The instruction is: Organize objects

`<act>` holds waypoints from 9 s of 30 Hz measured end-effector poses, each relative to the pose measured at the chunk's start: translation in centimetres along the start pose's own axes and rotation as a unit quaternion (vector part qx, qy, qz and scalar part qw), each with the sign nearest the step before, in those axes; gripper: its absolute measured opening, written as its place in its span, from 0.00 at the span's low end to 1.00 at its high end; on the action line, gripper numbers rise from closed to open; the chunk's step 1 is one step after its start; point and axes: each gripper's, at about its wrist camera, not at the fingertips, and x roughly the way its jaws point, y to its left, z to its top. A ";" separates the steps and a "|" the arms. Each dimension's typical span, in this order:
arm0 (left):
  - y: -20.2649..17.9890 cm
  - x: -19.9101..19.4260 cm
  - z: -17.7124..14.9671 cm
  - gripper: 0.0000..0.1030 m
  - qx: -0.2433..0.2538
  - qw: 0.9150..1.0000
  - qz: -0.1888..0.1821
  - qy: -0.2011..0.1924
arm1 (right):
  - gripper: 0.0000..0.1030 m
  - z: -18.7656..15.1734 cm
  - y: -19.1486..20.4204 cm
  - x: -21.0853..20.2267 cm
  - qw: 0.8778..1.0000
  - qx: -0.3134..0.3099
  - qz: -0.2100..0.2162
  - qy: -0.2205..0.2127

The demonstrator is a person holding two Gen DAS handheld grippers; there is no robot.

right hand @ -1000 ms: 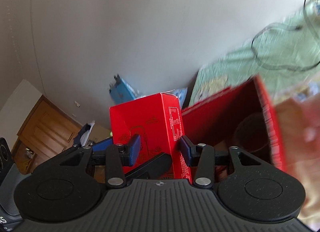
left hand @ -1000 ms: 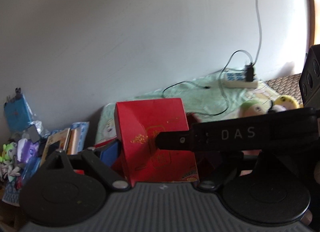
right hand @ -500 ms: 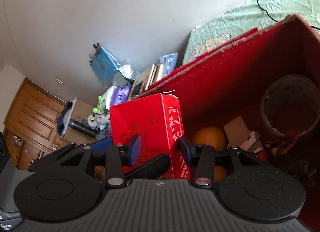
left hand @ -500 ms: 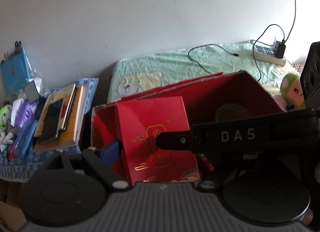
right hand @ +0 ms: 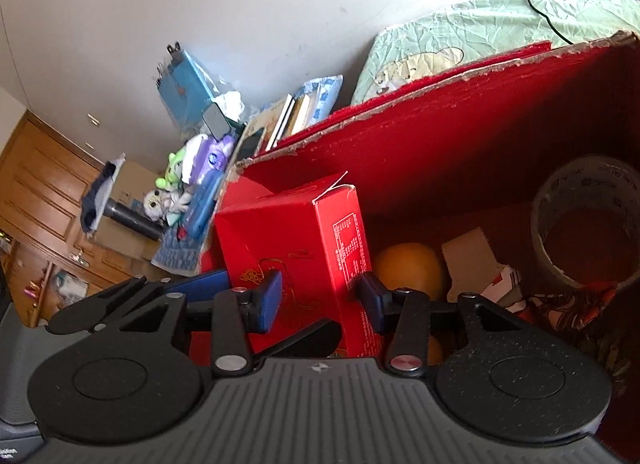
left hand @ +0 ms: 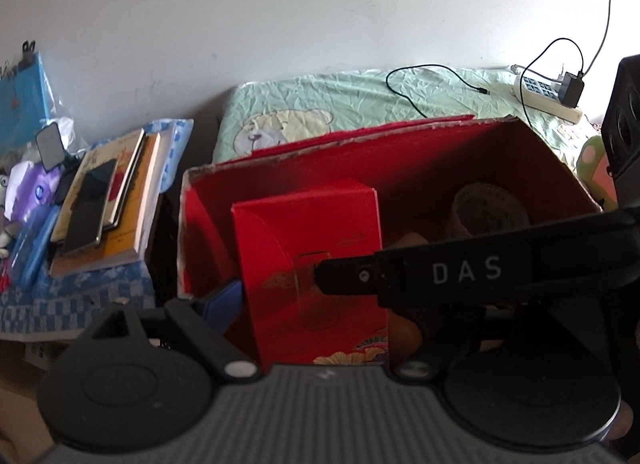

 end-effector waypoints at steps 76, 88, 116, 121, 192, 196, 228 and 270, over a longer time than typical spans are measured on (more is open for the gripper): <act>-4.0 -4.1 -0.1 0.96 -0.068 0.996 0.049 -0.024 | 0.60 -4.4 1.0 -11.0 0.959 -0.054 -0.186 -0.205; -5.4 -4.5 -0.5 0.97 -0.127 0.987 0.102 -0.001 | 0.60 -3.6 0.1 -12.1 0.971 -0.097 -0.154 -0.155; -7.4 -7.8 -5.4 0.97 -0.186 0.972 0.142 0.009 | 0.64 -8.1 -0.8 -15.2 0.982 -0.143 -0.085 -0.092; -7.7 -6.8 -7.1 0.97 -0.213 0.965 0.146 0.035 | 0.69 -8.8 -1.4 -15.2 0.984 -0.146 -0.074 -0.076; -0.4 -5.0 1.2 0.99 -0.106 0.984 0.143 0.016 | 0.78 -3.7 3.4 -10.9 0.960 -0.036 -0.249 -0.125; -0.5 -3.6 1.0 0.99 -0.106 0.986 0.127 0.031 | 0.78 -3.9 2.6 -9.9 0.962 -0.010 -0.248 -0.117; 0.0 1.1 0.4 0.99 -0.091 0.993 0.066 0.036 | 0.72 -2.2 1.3 -7.3 0.948 -0.025 -0.302 -0.101; -1.3 1.5 0.1 0.99 -0.075 0.993 0.077 0.054 | 0.71 -2.7 0.0 -8.2 0.954 -0.011 -0.277 -0.113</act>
